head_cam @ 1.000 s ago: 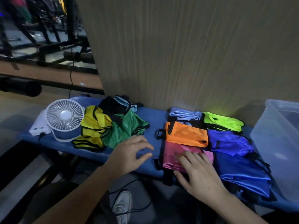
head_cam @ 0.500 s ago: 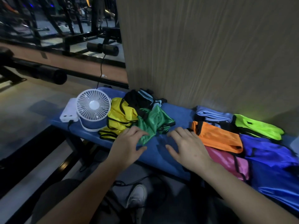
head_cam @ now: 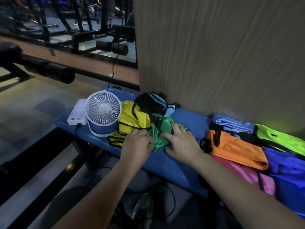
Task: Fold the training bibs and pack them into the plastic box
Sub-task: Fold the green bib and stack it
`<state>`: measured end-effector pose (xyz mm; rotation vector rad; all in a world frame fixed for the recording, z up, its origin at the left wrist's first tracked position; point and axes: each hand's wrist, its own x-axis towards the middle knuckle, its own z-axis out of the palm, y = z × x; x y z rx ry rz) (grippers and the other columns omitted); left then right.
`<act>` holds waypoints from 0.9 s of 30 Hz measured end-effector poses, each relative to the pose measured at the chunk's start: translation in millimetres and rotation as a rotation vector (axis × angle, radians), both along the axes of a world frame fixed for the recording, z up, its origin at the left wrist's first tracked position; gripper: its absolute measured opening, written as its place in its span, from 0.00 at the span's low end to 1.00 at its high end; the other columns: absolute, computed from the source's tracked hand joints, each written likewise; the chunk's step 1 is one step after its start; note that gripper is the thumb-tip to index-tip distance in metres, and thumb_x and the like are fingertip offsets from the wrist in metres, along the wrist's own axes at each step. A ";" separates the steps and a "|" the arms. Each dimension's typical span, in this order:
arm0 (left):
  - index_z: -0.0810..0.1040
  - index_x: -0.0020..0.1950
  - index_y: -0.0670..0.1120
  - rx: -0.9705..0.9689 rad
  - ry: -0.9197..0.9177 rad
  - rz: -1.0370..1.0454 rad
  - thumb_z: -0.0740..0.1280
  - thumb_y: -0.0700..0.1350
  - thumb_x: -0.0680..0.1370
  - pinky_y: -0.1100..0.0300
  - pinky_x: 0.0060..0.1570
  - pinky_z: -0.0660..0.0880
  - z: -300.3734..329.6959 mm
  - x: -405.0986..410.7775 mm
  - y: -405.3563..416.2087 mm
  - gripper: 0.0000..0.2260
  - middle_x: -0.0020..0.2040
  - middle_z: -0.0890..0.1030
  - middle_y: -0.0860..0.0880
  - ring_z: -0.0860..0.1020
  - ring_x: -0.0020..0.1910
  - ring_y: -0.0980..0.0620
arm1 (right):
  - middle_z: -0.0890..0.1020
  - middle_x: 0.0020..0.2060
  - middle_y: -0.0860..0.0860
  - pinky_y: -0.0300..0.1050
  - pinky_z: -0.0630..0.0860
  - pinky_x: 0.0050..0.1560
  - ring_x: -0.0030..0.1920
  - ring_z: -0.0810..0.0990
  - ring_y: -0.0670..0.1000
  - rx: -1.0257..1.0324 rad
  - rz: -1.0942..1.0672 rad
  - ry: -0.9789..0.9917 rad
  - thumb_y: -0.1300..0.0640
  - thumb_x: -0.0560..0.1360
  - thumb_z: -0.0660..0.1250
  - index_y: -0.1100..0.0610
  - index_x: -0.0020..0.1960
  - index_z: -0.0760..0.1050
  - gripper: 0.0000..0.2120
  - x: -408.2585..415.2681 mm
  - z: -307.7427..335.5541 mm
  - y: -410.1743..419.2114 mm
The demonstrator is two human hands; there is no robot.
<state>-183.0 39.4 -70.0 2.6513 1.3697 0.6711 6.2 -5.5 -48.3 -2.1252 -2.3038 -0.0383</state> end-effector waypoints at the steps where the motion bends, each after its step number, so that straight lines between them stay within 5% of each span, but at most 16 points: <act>1: 0.85 0.47 0.53 0.010 -0.017 0.004 0.75 0.49 0.74 0.56 0.47 0.71 1.0 1.5 -0.6 0.03 0.47 0.80 0.56 0.74 0.48 0.49 | 0.63 0.71 0.57 0.59 0.65 0.69 0.72 0.64 0.62 0.010 0.002 -0.016 0.41 0.73 0.66 0.42 0.71 0.68 0.26 -2.1 -0.9 -1.5; 5: 0.83 0.47 0.51 -0.002 -0.147 -0.030 0.73 0.46 0.76 0.55 0.42 0.75 9.4 5.2 -9.1 0.01 0.43 0.81 0.55 0.78 0.45 0.50 | 0.64 0.75 0.62 0.70 0.55 0.73 0.77 0.56 0.67 0.195 0.001 -0.132 0.39 0.67 0.71 0.46 0.66 0.74 0.29 -11.6 -0.6 -13.5; 9: 0.82 0.47 0.50 -0.053 -0.296 -0.121 0.72 0.47 0.77 0.63 0.39 0.69 21.1 7.8 -19.3 0.01 0.38 0.75 0.61 0.71 0.41 0.58 | 0.66 0.75 0.60 0.66 0.48 0.77 0.78 0.55 0.65 0.402 0.069 -0.083 0.46 0.67 0.74 0.50 0.65 0.75 0.27 -15.3 1.9 -28.3; 12: 0.82 0.48 0.50 -0.077 -0.410 -0.232 0.72 0.47 0.76 0.72 0.42 0.65 30.4 10.9 -28.5 0.02 0.40 0.75 0.67 0.69 0.40 0.60 | 0.78 0.61 0.54 0.61 0.56 0.75 0.70 0.71 0.59 0.474 0.086 0.042 0.52 0.67 0.75 0.54 0.56 0.80 0.18 -4.8 3.8 -32.8; 15: 0.80 0.51 0.50 -0.122 -0.490 -0.335 0.68 0.52 0.78 0.68 0.48 0.67 39.4 16.0 -35.4 0.07 0.45 0.77 0.60 0.74 0.47 0.57 | 0.82 0.43 0.49 0.46 0.67 0.61 0.49 0.80 0.55 0.480 0.059 0.250 0.58 0.68 0.73 0.54 0.48 0.79 0.09 2.0 15.8 -44.0; 21: 0.75 0.64 0.50 -0.248 -0.465 -0.414 0.75 0.59 0.71 0.65 0.62 0.68 44.0 19.4 -38.6 0.26 0.60 0.75 0.56 0.73 0.62 0.55 | 0.85 0.42 0.44 0.47 0.77 0.46 0.44 0.82 0.49 0.375 -0.138 0.720 0.58 0.67 0.66 0.49 0.49 0.80 0.12 13.2 50.7 -71.4; 27: 0.79 0.57 0.49 -0.356 -0.591 -0.351 0.72 0.43 0.78 0.54 0.46 0.78 46.5 22.3 -49.9 0.09 0.48 0.82 0.56 0.81 0.49 0.57 | 0.84 0.39 0.43 0.52 0.79 0.47 0.42 0.83 0.47 0.351 -0.172 0.898 0.57 0.68 0.64 0.48 0.44 0.80 0.09 29.7 71.7 -85.1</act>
